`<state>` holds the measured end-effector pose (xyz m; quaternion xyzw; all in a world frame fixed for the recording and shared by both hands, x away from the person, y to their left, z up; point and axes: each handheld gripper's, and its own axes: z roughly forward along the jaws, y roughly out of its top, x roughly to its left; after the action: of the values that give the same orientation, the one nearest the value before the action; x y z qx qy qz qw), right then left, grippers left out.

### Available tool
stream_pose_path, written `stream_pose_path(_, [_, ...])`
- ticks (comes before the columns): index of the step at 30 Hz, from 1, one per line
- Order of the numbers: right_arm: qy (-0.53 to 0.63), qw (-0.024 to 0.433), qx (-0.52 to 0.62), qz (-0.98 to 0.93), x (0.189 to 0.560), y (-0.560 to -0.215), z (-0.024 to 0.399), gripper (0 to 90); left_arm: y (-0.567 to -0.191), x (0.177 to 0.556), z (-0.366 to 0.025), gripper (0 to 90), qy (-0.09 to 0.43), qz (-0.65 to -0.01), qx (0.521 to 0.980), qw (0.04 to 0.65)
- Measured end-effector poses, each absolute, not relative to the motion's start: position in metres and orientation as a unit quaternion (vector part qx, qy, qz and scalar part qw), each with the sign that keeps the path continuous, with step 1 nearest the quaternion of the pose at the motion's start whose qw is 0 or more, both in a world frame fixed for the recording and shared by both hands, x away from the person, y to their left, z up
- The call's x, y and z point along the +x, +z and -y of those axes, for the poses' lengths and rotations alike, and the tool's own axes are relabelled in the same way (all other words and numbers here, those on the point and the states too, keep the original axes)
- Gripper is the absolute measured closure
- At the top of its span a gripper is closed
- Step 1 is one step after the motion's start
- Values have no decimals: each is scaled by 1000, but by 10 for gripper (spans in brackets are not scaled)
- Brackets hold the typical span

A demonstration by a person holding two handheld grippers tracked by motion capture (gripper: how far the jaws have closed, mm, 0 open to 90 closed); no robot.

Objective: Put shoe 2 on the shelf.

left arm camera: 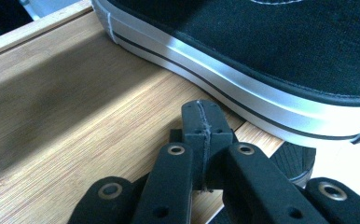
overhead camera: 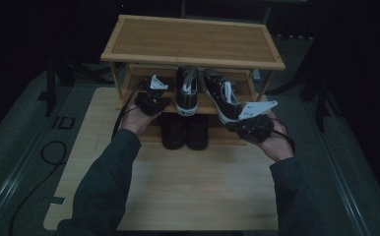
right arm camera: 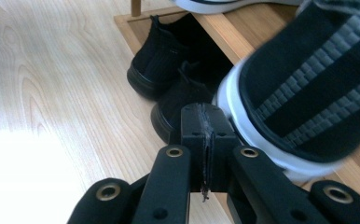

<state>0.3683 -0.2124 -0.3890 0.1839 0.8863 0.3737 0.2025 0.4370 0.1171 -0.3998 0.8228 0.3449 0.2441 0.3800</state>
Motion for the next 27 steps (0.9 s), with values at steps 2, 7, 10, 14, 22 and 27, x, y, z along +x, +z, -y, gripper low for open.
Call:
stream_pose_path(2, [375,201,185,-886,368,-389,217,887,-400,437,-116,900,245,-346,823,379])
stream_pose_path(7, [378,200,186,-885,367,-389,223,890,-398,436,-113,900,251,-346,825,370])
stream_pose_path(10, [377,201,187,-885,367,-390,226,890,-398,436,-112,900,255,-343,826,367])
stream_pose_path(14, [373,201,191,-885,366,-393,232,890,-398,437,-113,900,251,-344,826,368])
stream_pose_path(22, [377,202,201,-881,368,-397,239,895,-397,439,-111,900,256,-350,824,365])
stream_pose_path(27, [379,202,200,-881,368,-398,239,898,-398,439,-110,900,255,-351,822,369])
